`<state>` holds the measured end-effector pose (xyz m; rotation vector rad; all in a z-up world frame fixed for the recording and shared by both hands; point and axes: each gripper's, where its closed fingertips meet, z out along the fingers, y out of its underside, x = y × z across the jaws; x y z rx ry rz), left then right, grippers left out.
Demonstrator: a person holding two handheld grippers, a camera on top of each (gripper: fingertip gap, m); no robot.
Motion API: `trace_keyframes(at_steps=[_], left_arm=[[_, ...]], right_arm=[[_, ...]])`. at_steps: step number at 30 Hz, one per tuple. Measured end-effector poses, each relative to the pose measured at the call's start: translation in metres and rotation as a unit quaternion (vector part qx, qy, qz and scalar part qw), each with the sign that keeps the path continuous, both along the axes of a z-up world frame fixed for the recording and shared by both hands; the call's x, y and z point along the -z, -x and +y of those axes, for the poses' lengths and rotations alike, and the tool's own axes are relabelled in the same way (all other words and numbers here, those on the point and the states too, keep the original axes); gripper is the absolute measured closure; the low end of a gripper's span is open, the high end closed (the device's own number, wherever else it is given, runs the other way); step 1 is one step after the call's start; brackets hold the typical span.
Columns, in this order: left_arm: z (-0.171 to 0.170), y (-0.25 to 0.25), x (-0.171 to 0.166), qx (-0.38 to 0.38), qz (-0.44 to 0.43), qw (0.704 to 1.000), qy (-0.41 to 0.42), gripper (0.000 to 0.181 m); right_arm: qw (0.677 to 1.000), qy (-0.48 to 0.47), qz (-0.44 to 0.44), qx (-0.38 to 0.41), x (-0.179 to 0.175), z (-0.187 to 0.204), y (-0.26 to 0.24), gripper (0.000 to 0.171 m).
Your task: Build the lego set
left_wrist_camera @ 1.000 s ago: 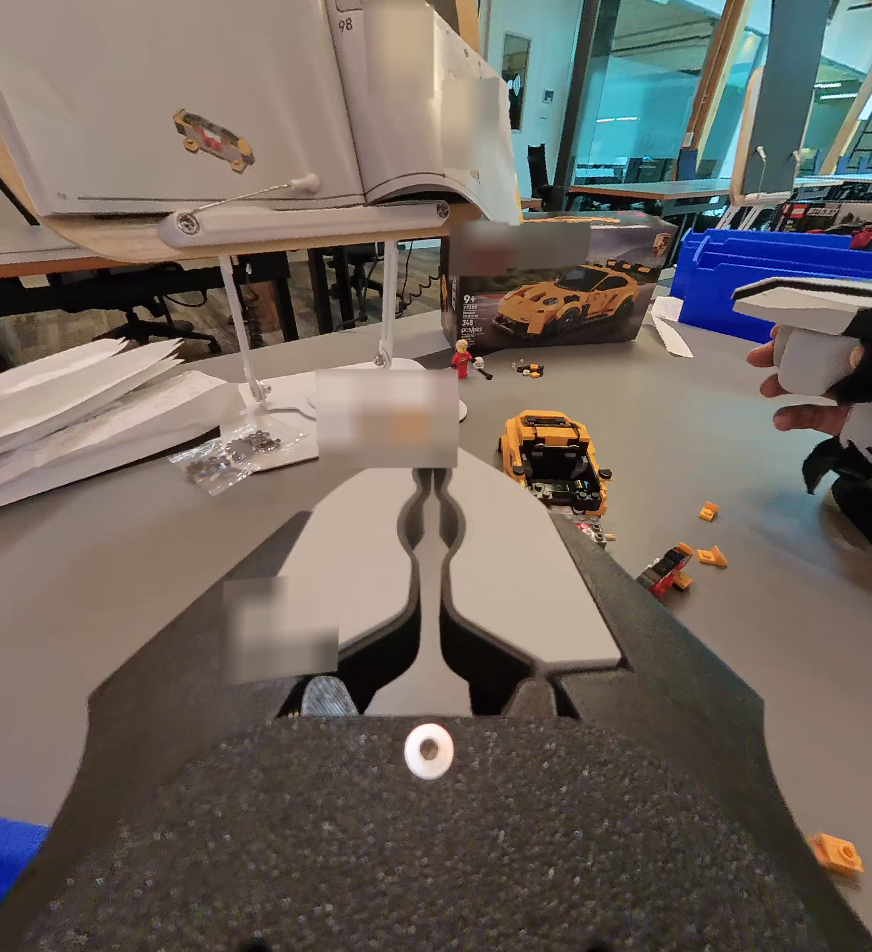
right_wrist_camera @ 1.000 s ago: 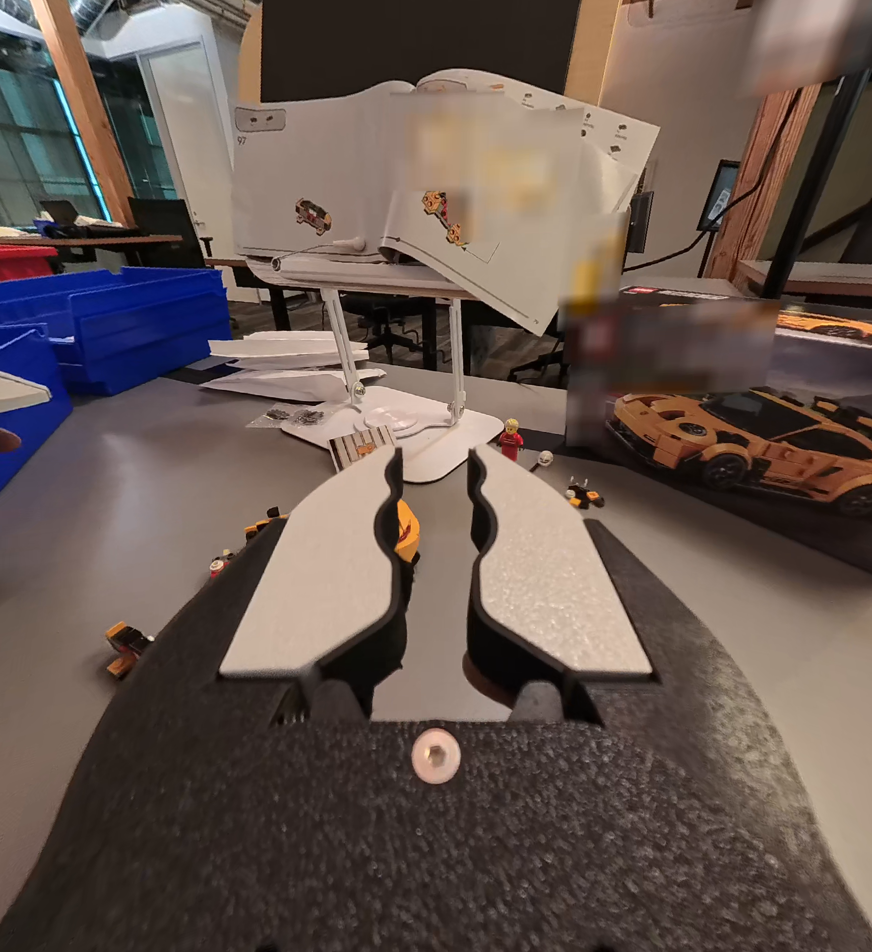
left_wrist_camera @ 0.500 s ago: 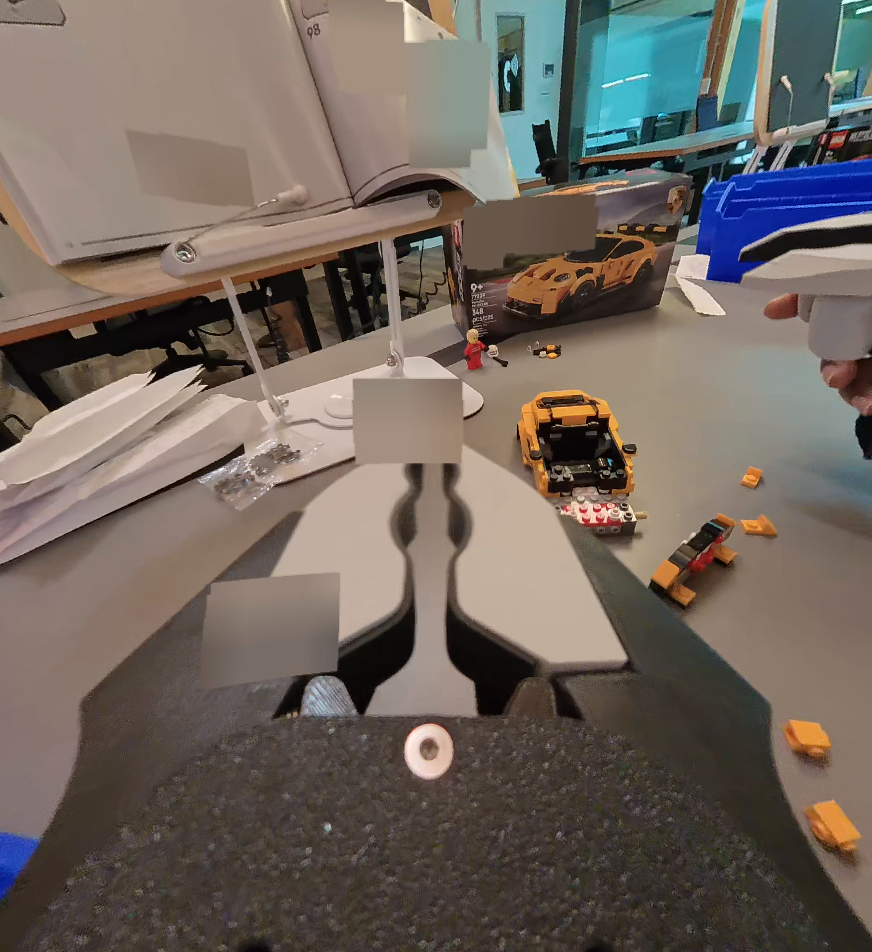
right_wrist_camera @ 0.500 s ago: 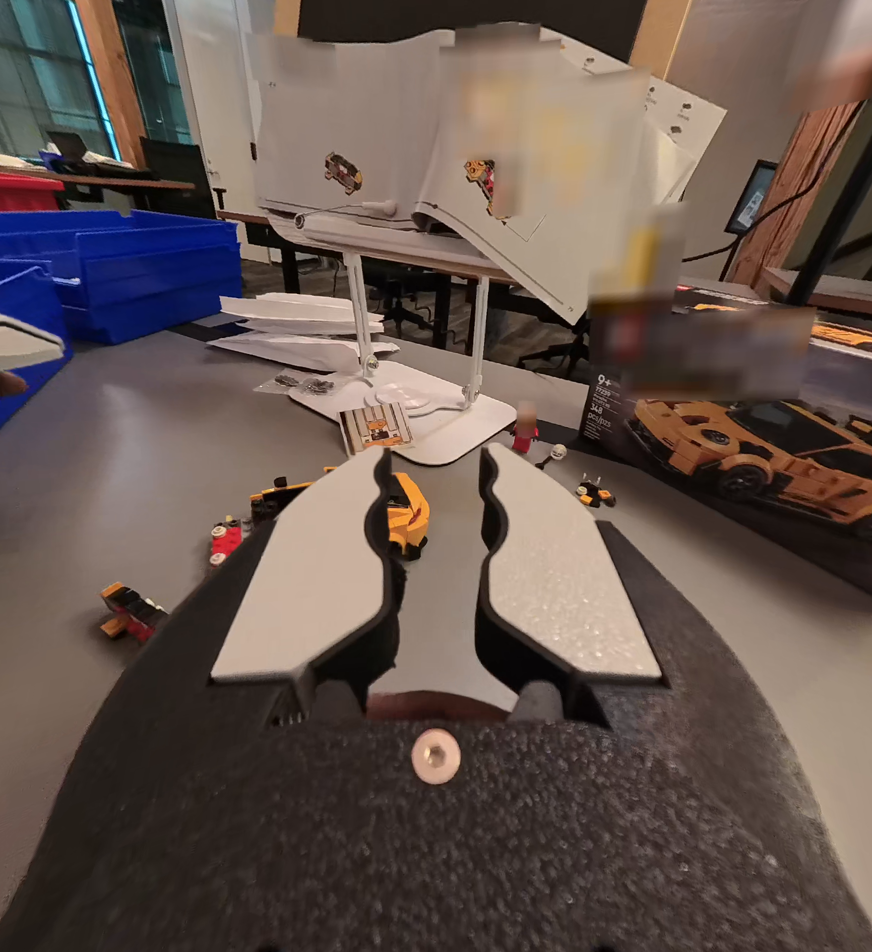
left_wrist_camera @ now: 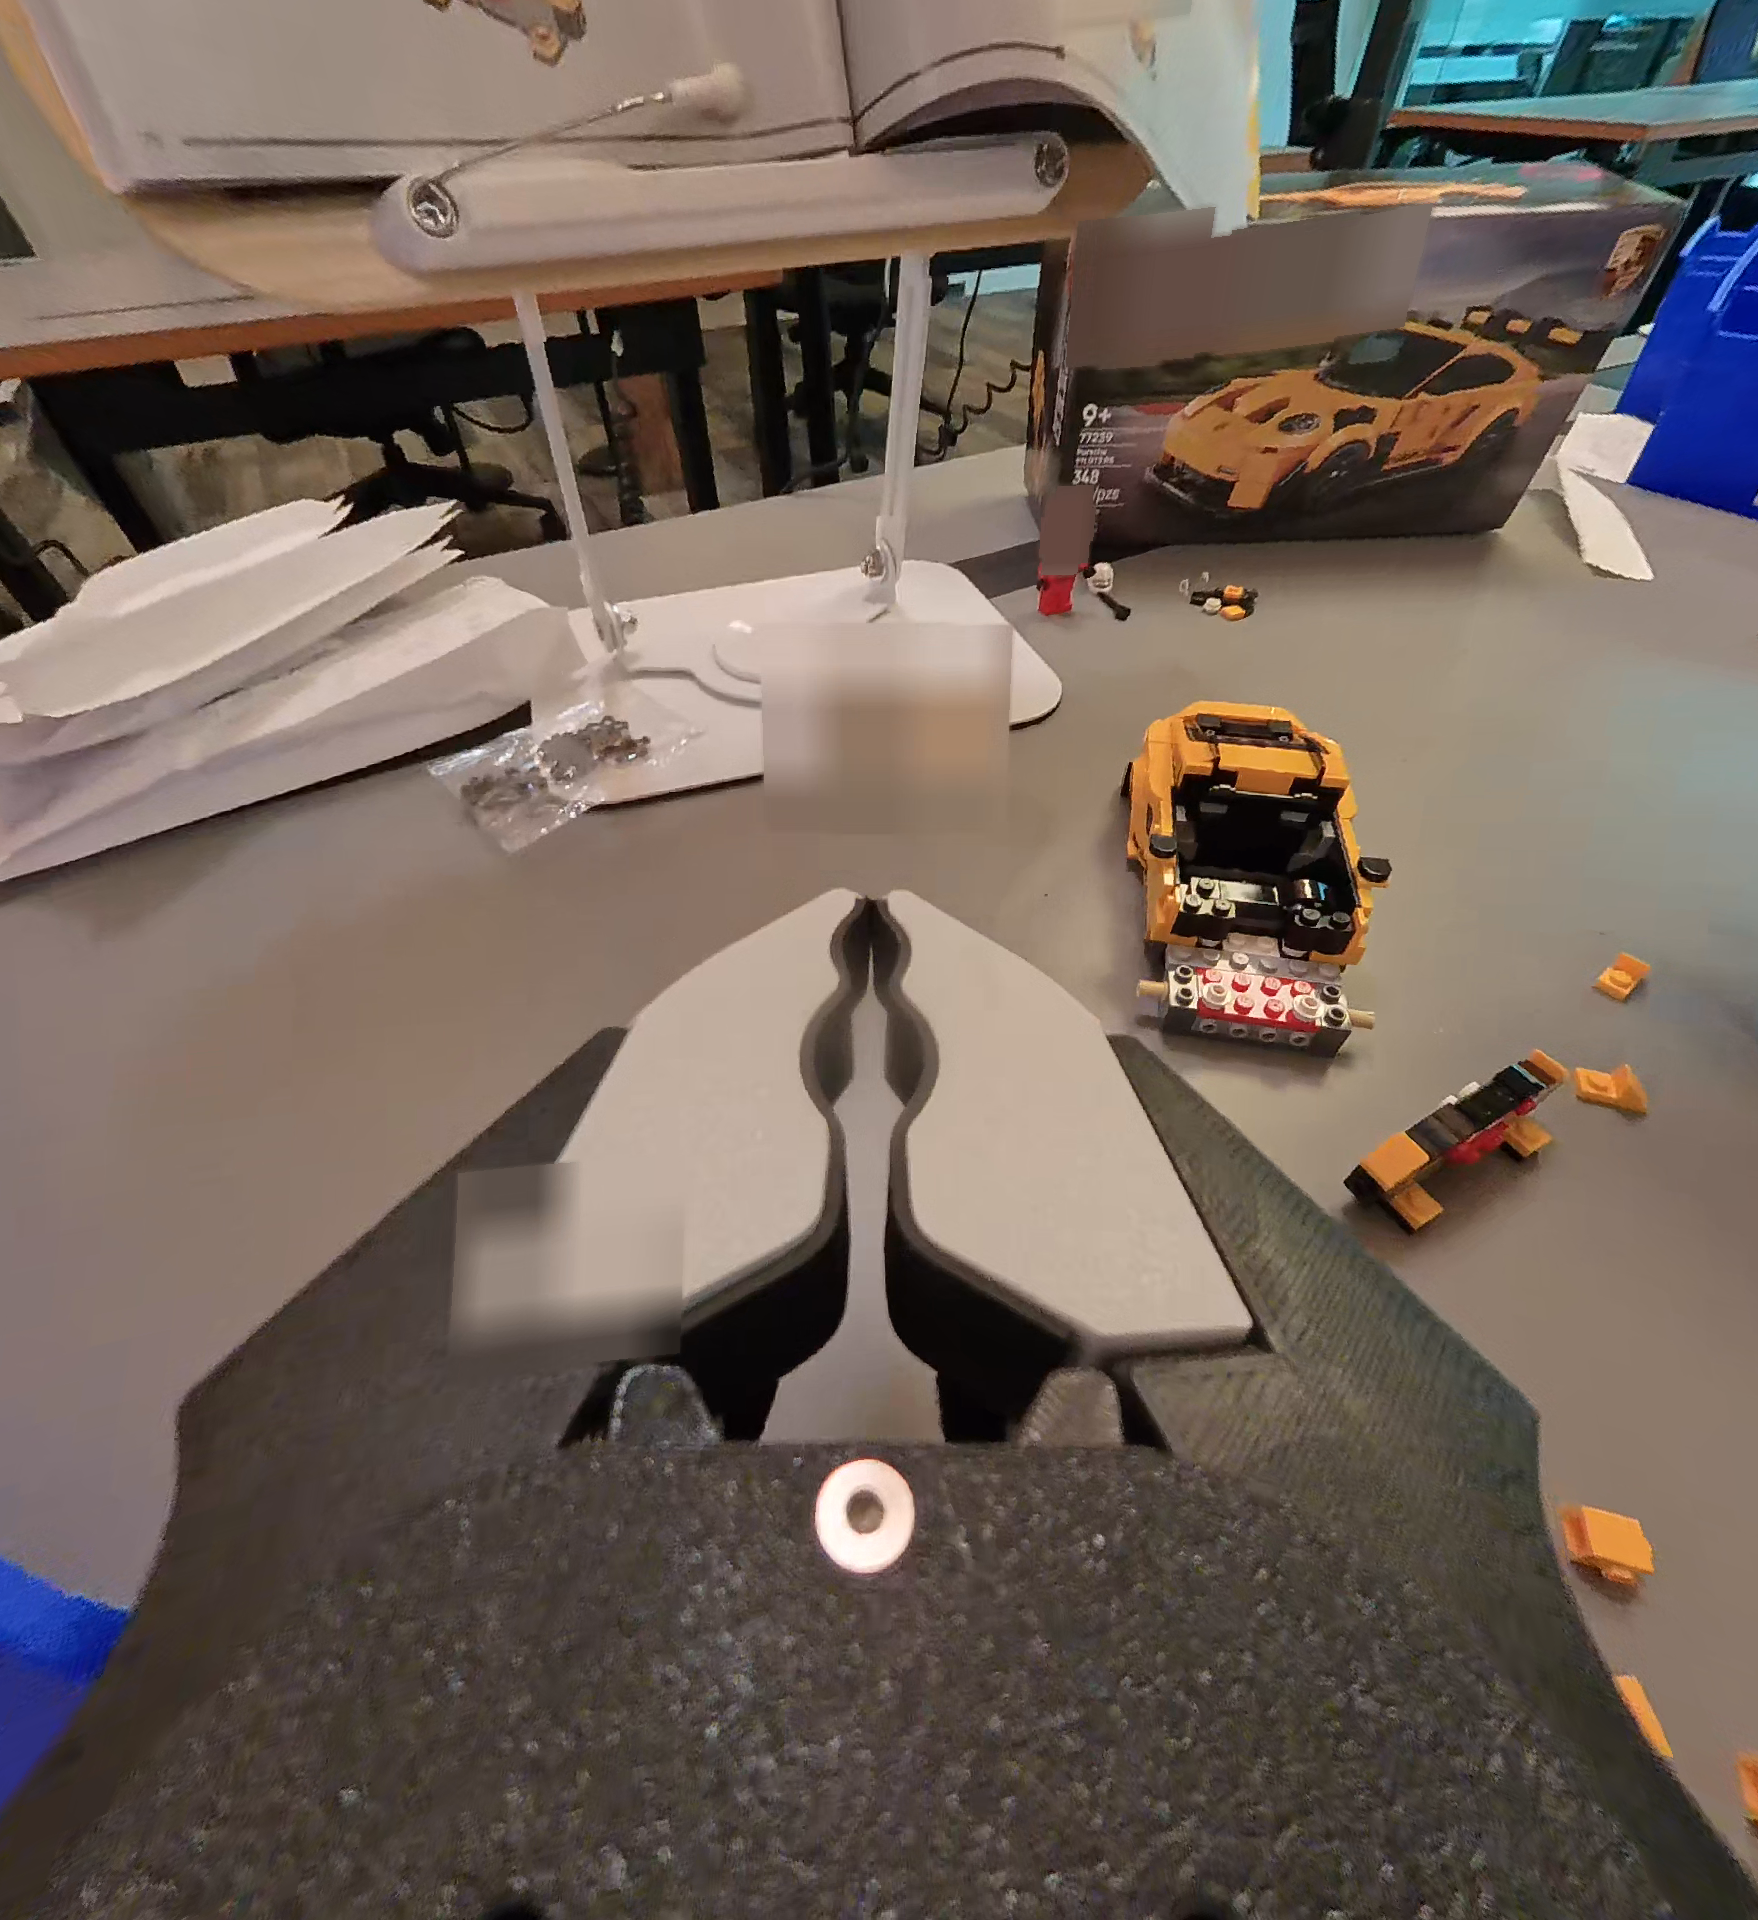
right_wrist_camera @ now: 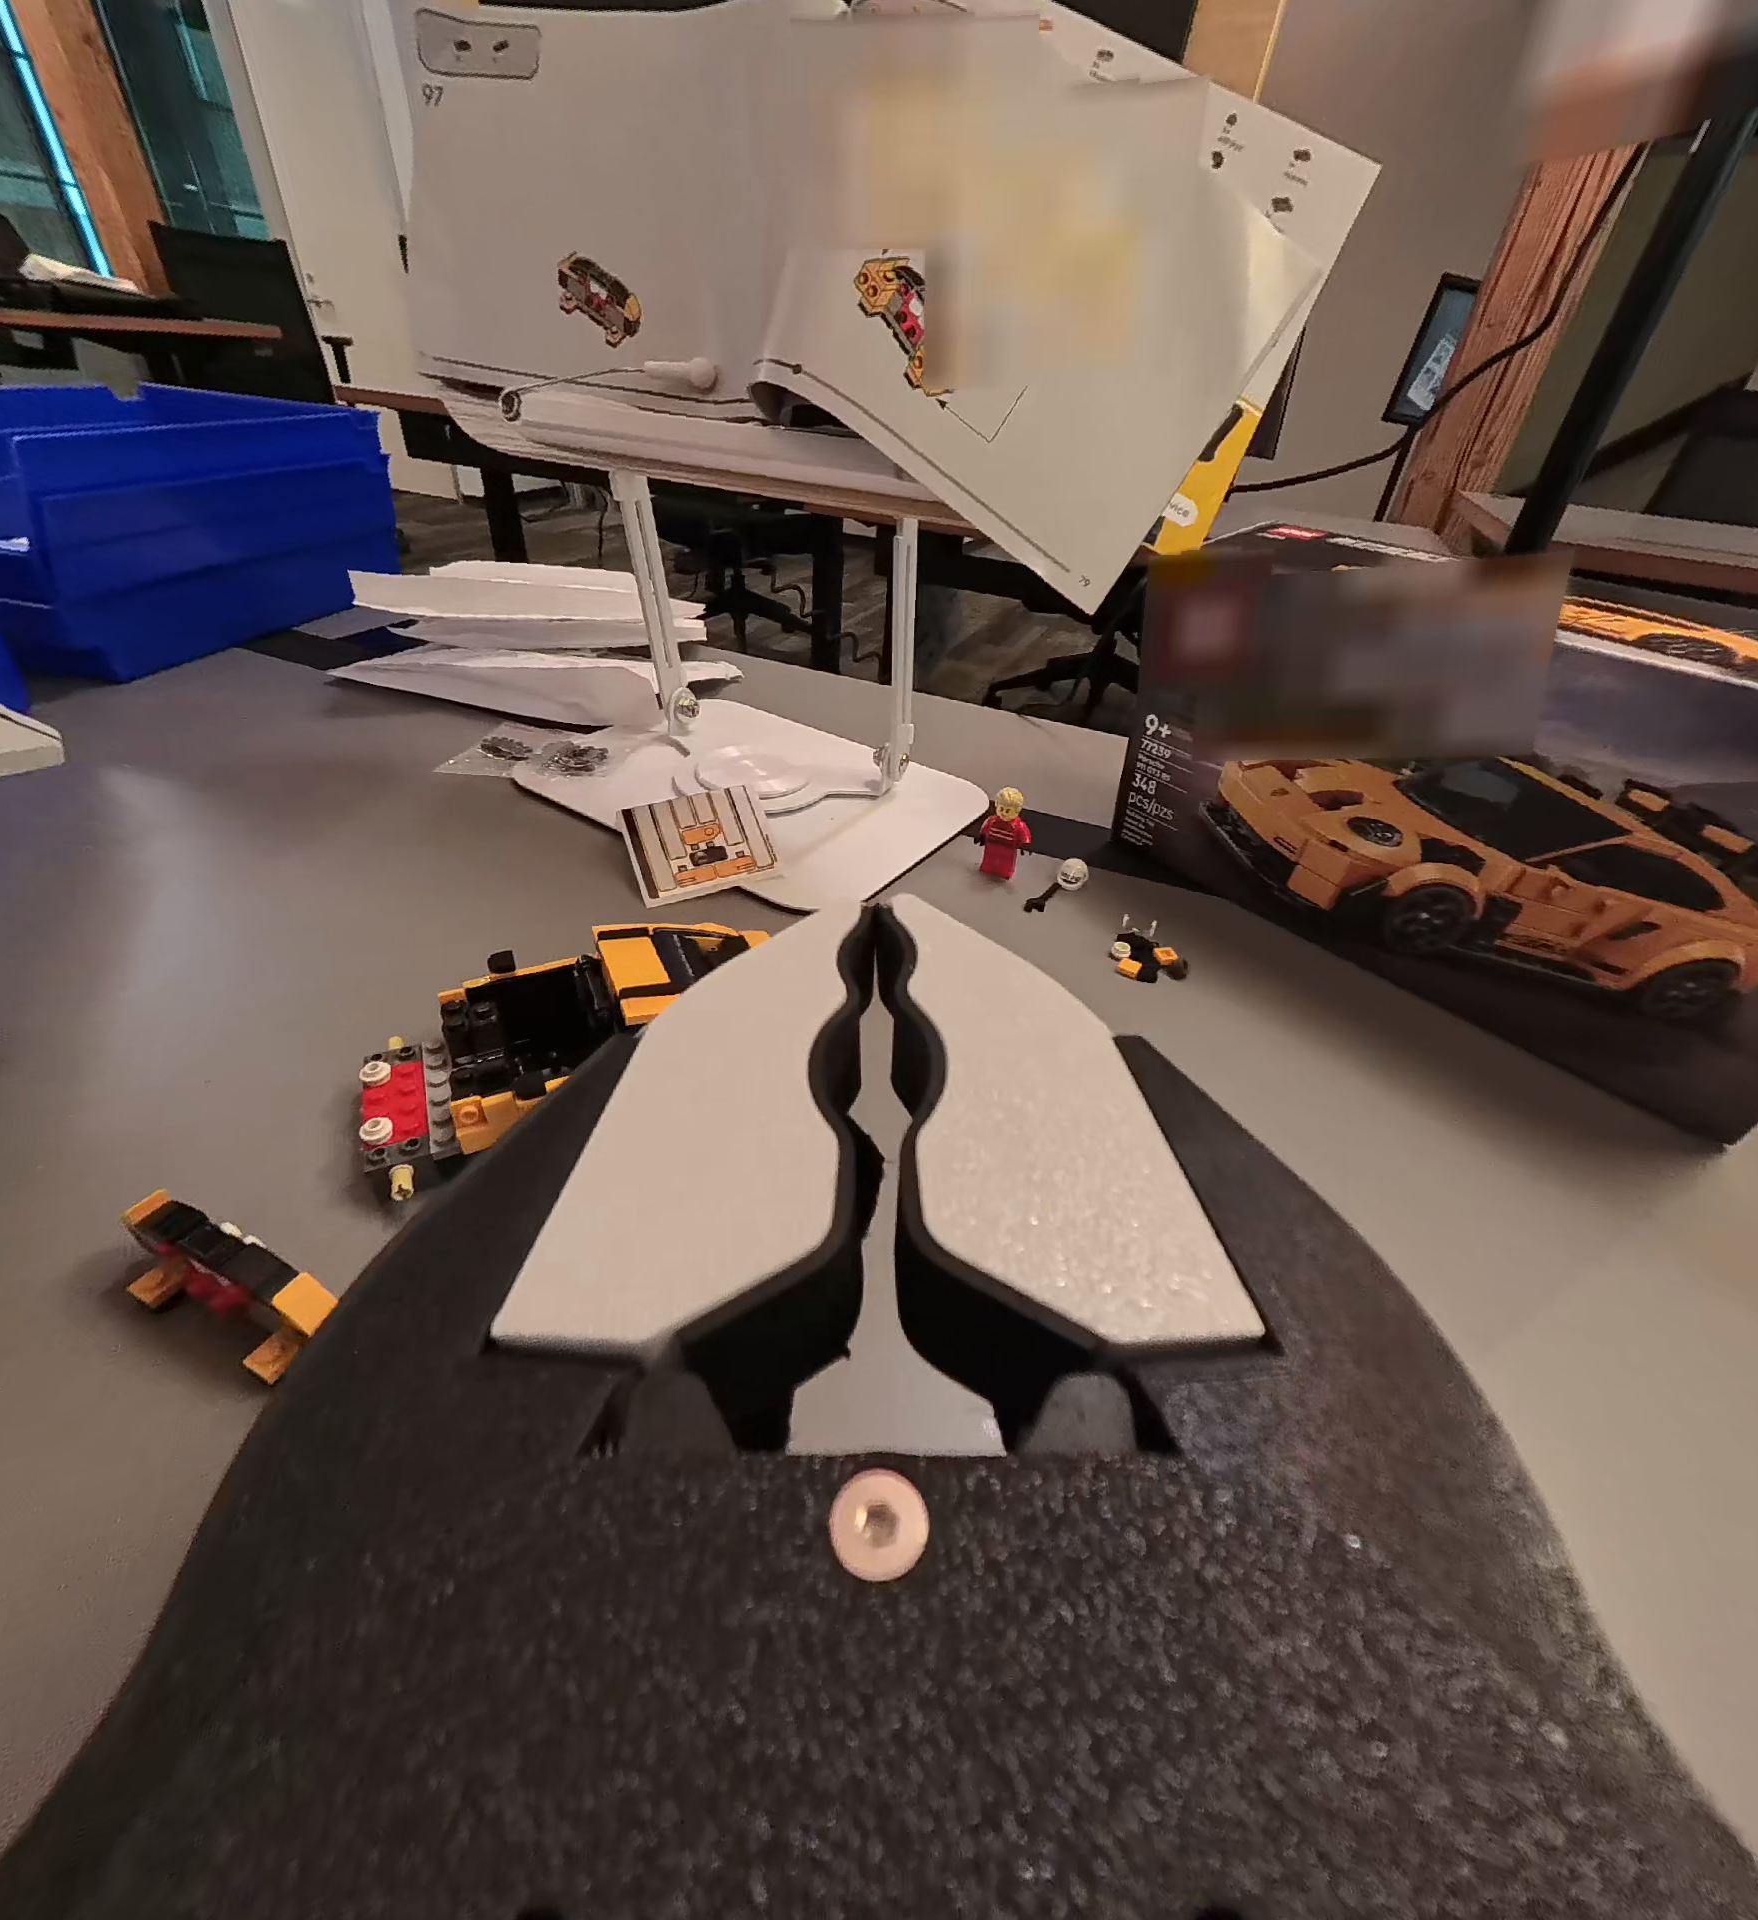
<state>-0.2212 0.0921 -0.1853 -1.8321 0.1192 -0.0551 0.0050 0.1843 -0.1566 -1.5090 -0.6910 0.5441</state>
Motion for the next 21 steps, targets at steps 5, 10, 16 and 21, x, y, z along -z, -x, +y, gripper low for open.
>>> trace_keyframes(at_steps=[5,10,16,21], left_arm=[[-0.001,-0.013,0.001,0.015,0.029,0.999,-0.003,0.181],[-0.002,-0.028,-0.003,0.033,0.039,0.999,-0.013,0.181],[-0.006,-0.046,-0.011,0.061,0.041,0.997,-0.032,0.181],[-0.013,-0.061,-0.018,0.097,0.042,0.993,-0.043,0.181]], right_arm=[[1.0,-0.009,-0.011,-0.003,0.001,-0.003,0.003,0.171],[1.0,-0.014,-0.018,-0.012,0.002,-0.005,0.007,0.171],[0.999,-0.023,-0.012,-0.023,0.0,-0.009,0.011,0.171],[0.999,0.008,-0.007,-0.047,0.002,-0.017,0.017,0.171]])
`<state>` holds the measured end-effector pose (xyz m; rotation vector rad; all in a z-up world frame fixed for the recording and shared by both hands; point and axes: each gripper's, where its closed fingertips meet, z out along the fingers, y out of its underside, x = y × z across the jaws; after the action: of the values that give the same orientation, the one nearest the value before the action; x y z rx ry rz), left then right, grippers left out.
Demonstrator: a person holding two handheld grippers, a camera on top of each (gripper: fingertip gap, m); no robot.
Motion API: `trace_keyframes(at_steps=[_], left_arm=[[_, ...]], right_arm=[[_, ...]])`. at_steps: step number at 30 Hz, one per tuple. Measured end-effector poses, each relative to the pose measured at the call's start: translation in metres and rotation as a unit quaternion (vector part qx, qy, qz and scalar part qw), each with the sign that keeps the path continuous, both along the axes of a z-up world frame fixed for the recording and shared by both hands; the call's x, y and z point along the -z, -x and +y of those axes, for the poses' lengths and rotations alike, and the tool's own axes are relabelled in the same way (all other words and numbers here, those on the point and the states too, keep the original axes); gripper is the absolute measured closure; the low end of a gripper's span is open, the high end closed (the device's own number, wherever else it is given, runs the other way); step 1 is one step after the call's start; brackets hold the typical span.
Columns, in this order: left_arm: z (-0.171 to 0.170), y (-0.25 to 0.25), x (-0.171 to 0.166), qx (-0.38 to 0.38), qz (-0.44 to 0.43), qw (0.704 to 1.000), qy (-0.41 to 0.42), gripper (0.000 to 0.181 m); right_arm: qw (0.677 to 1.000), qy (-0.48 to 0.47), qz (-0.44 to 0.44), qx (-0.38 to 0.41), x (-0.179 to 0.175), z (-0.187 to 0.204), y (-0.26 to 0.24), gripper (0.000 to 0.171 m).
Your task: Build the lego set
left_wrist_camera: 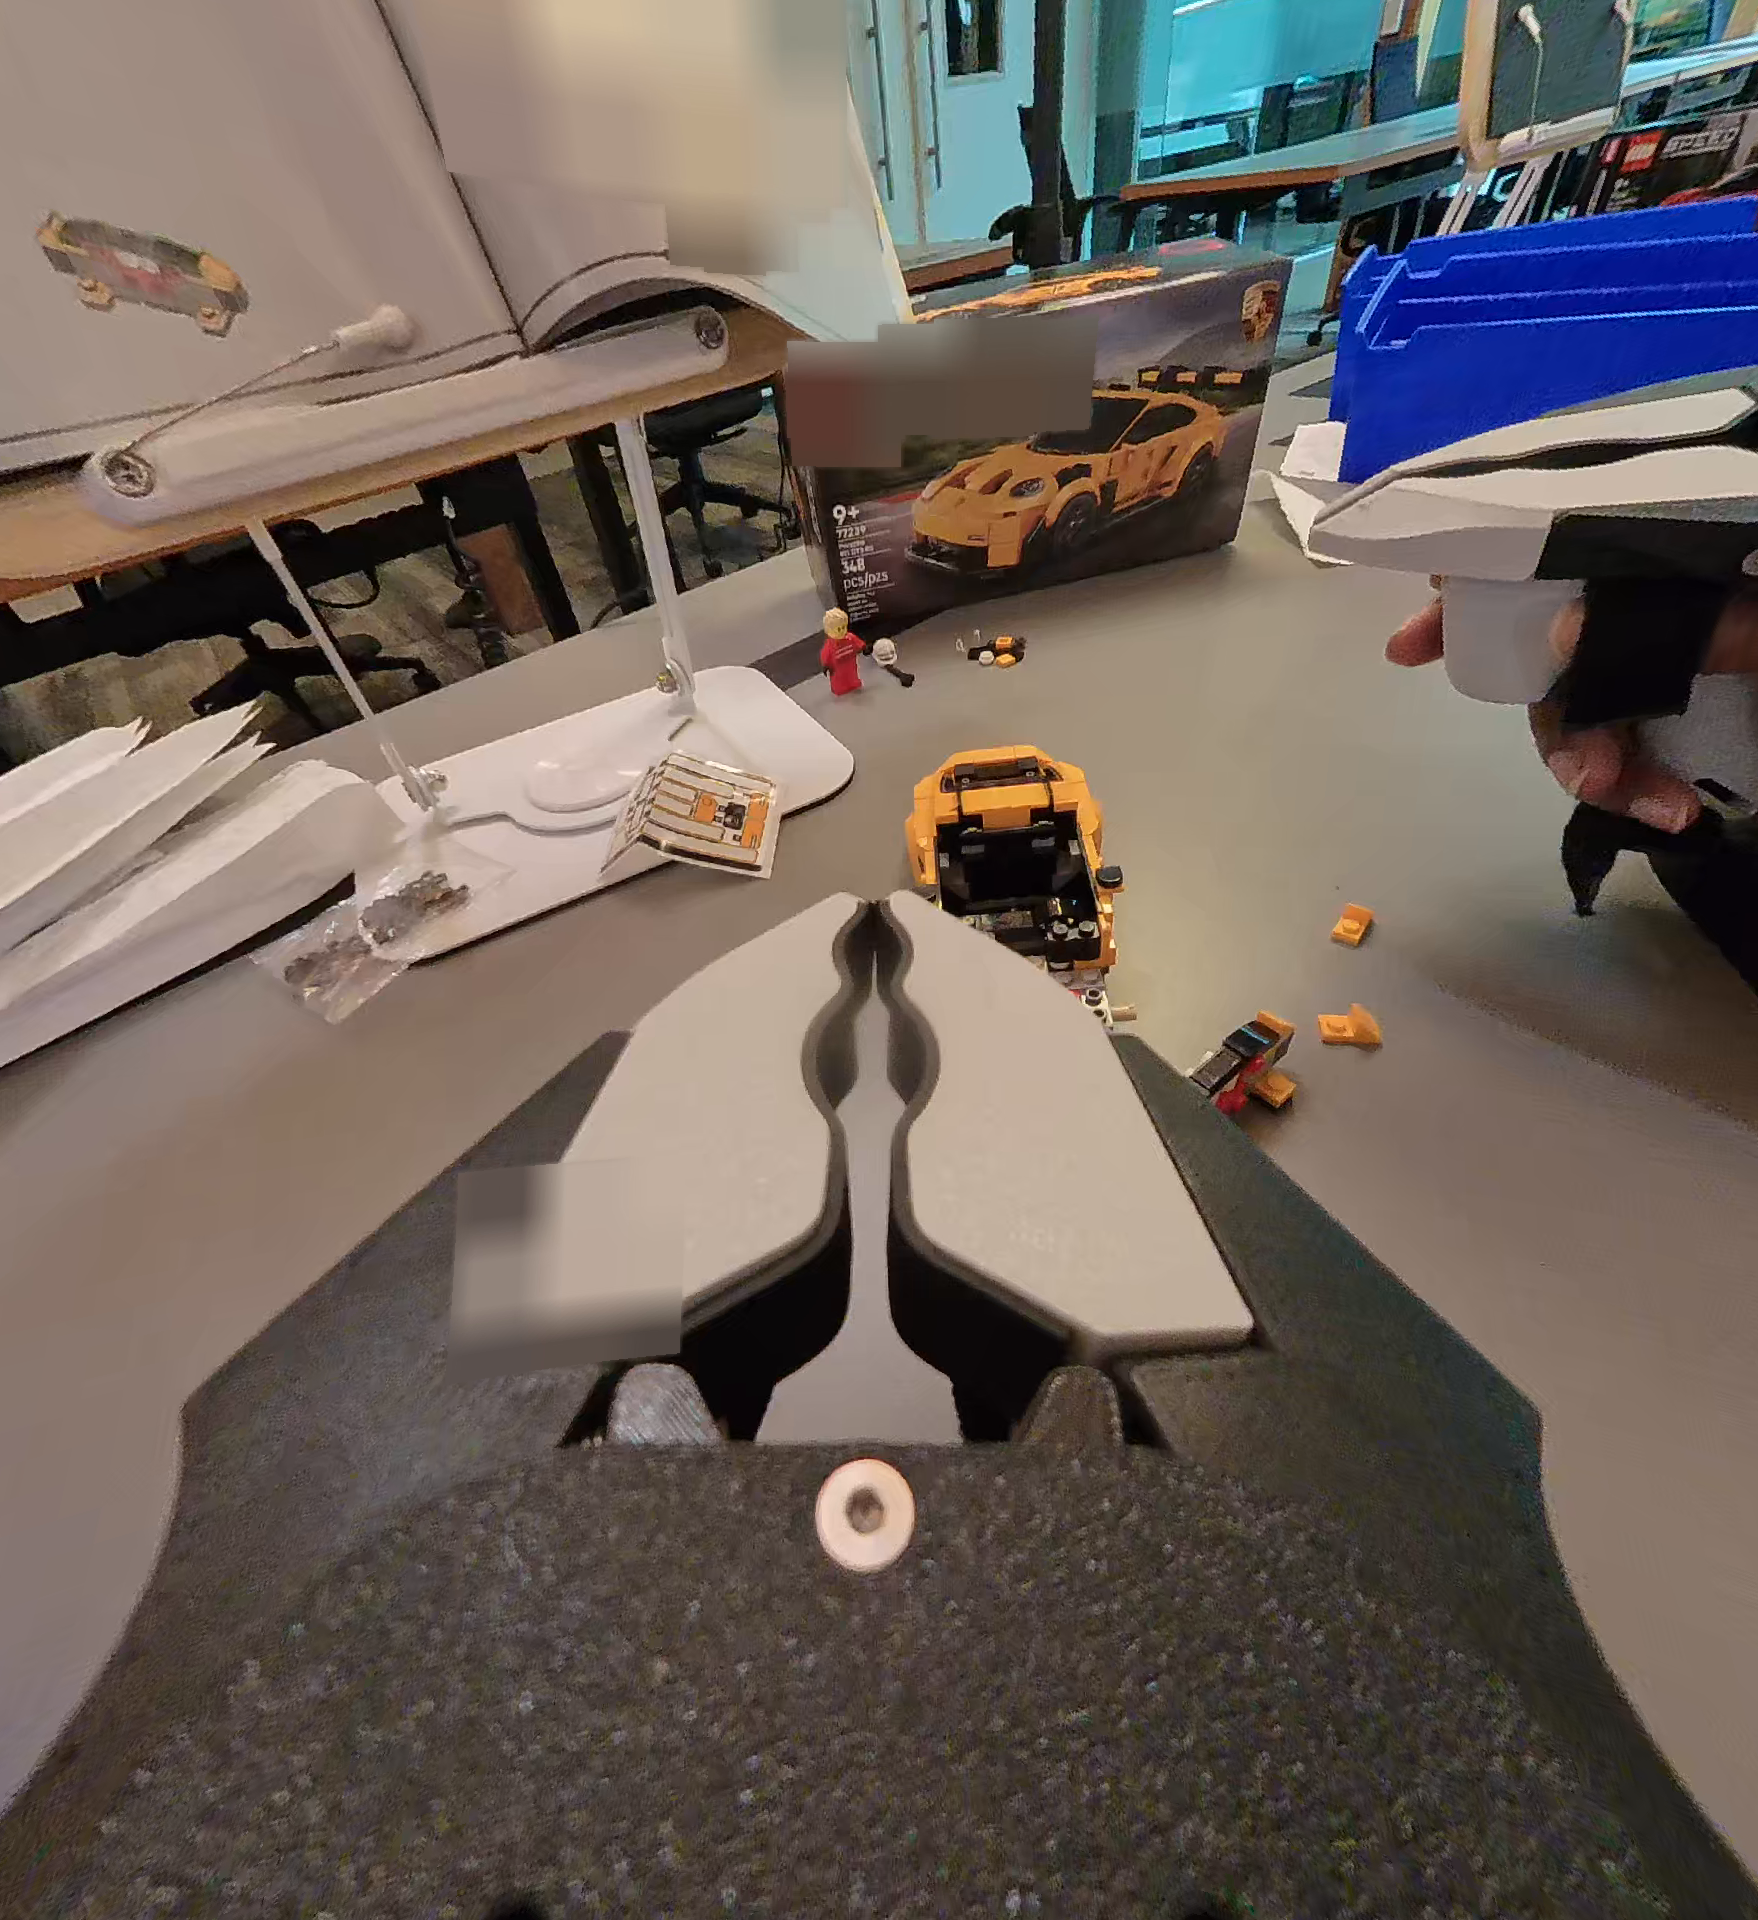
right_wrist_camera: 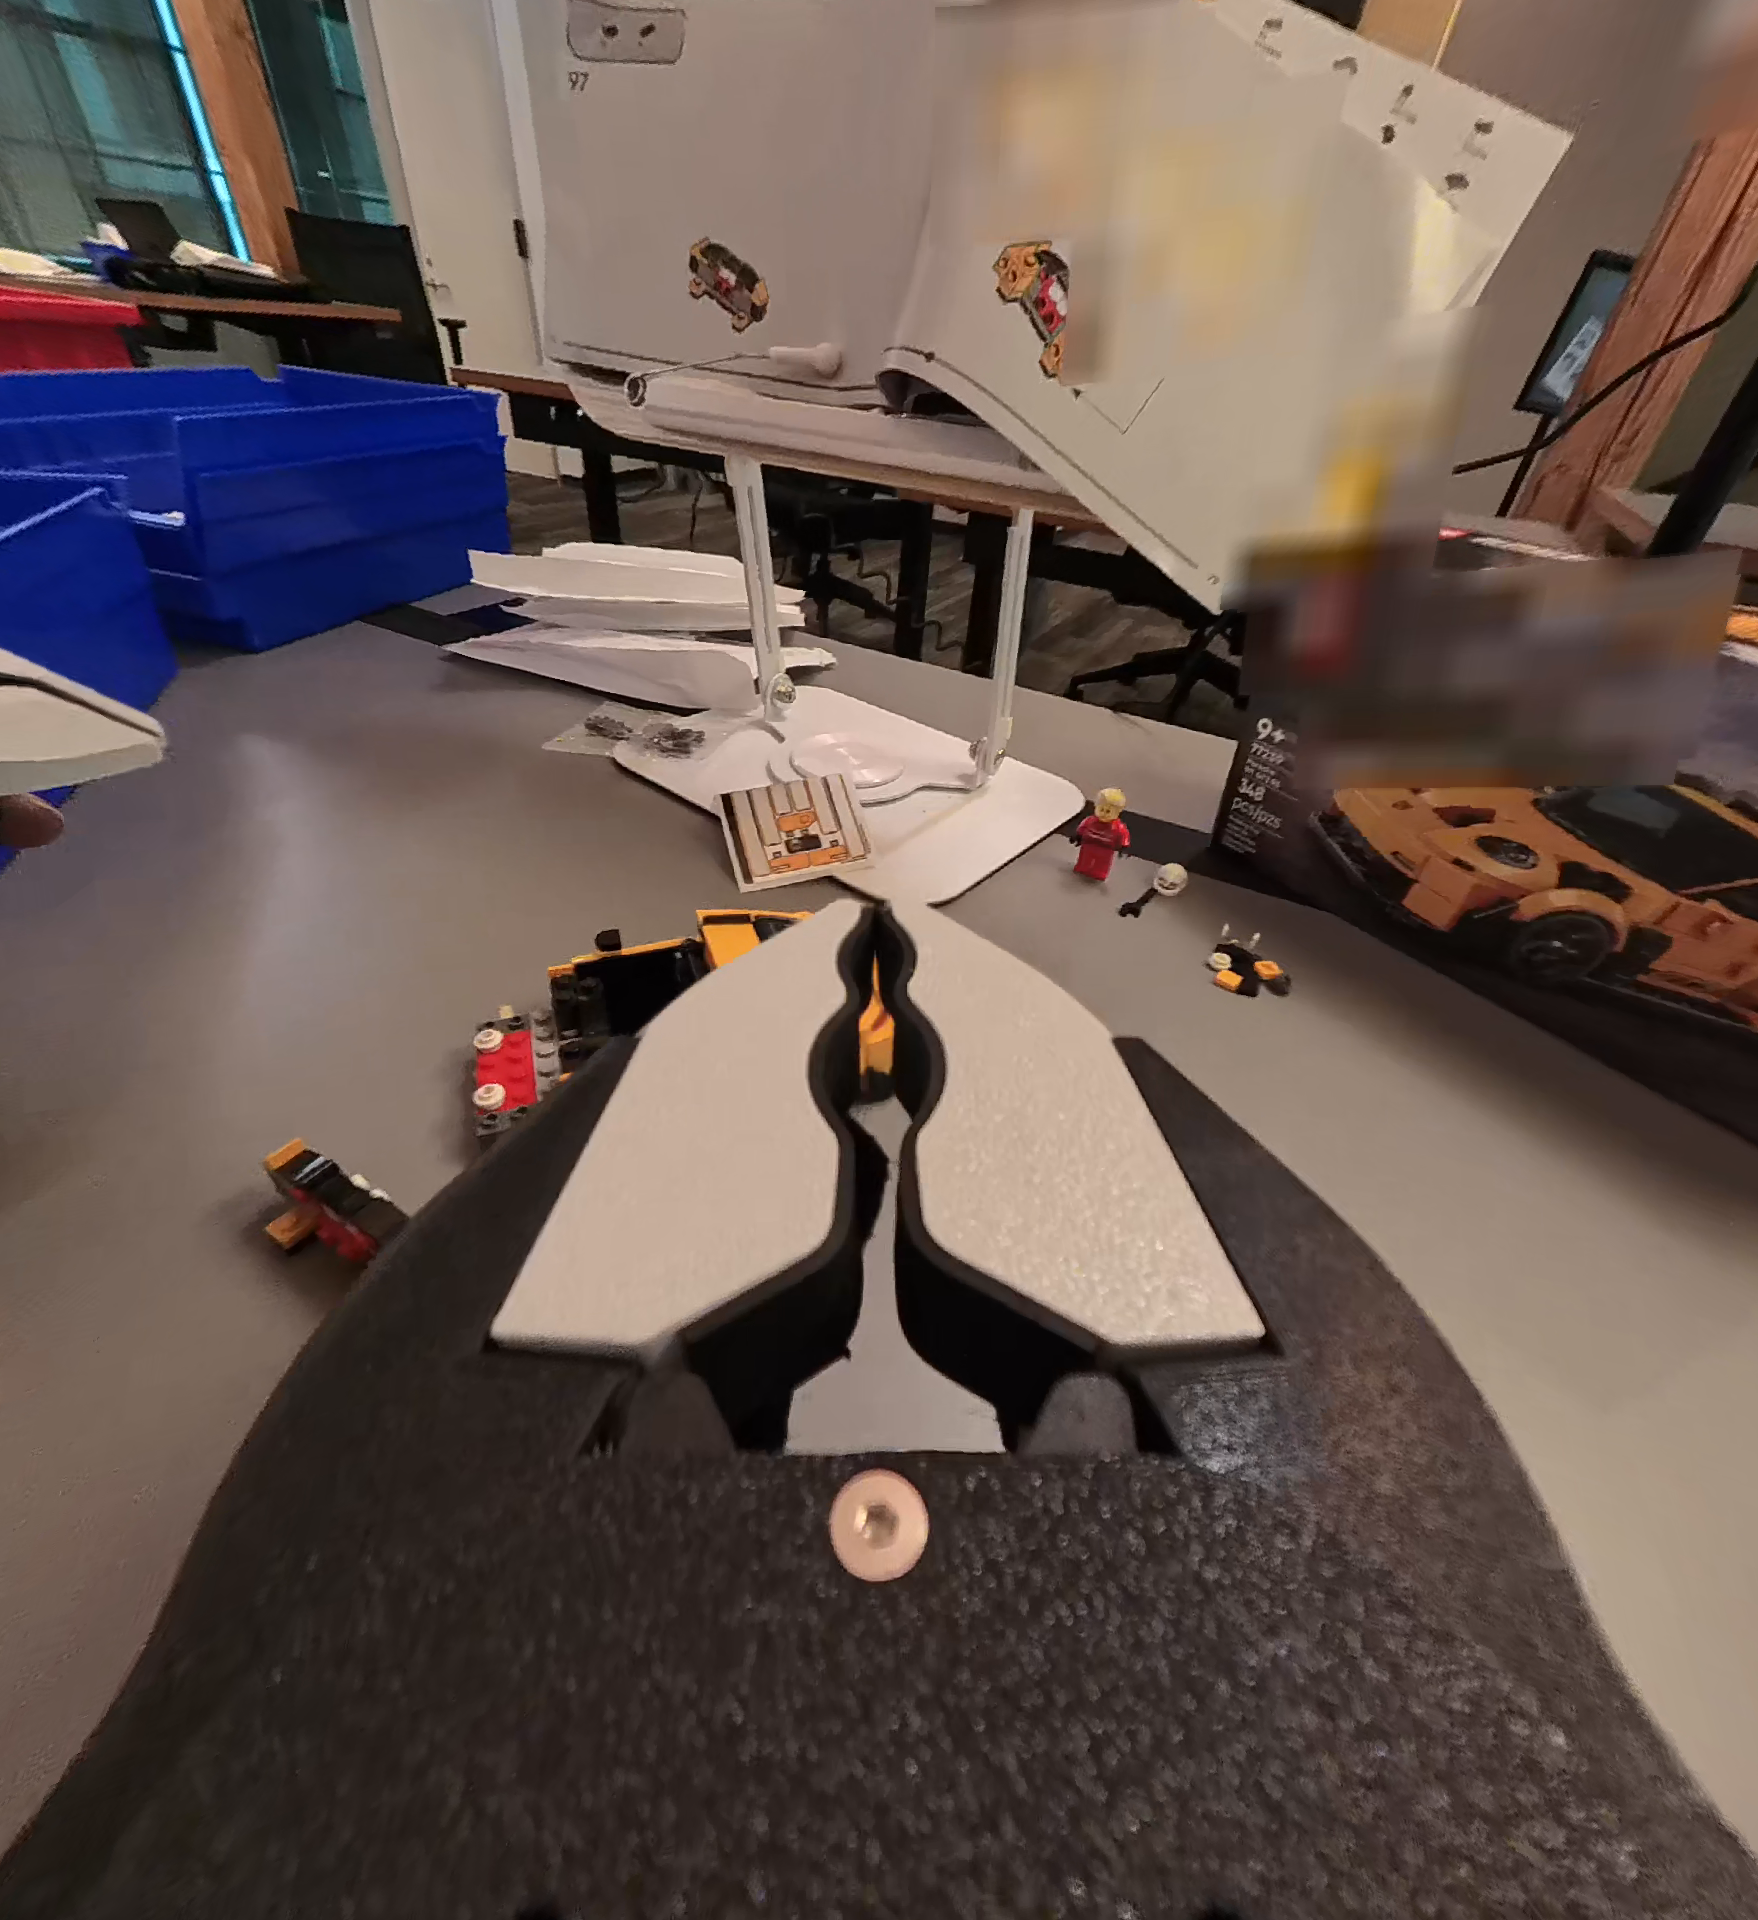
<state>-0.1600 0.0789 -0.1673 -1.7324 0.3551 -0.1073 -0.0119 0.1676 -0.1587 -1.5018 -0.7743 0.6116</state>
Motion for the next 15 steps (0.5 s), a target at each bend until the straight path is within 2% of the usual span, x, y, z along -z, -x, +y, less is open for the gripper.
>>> trace_keyframes(at_steps=[4,10,15], left_arm=[[0.003,0.007,0.004,-0.03,-0.001,1.0,0.004,0.181],[0.001,0.021,0.013,-0.097,-0.021,0.995,0.026,0.181],[0.002,0.029,0.018,-0.122,-0.019,0.992,0.029,0.181]], right_arm=[[1.0,0.0,0.001,-0.001,0.0,-0.001,0.001,0.171],[0.999,0.011,-0.016,0.042,0.009,0.011,-0.003,0.171],[0.997,0.013,-0.03,0.064,0.015,0.016,-0.005,0.171]])
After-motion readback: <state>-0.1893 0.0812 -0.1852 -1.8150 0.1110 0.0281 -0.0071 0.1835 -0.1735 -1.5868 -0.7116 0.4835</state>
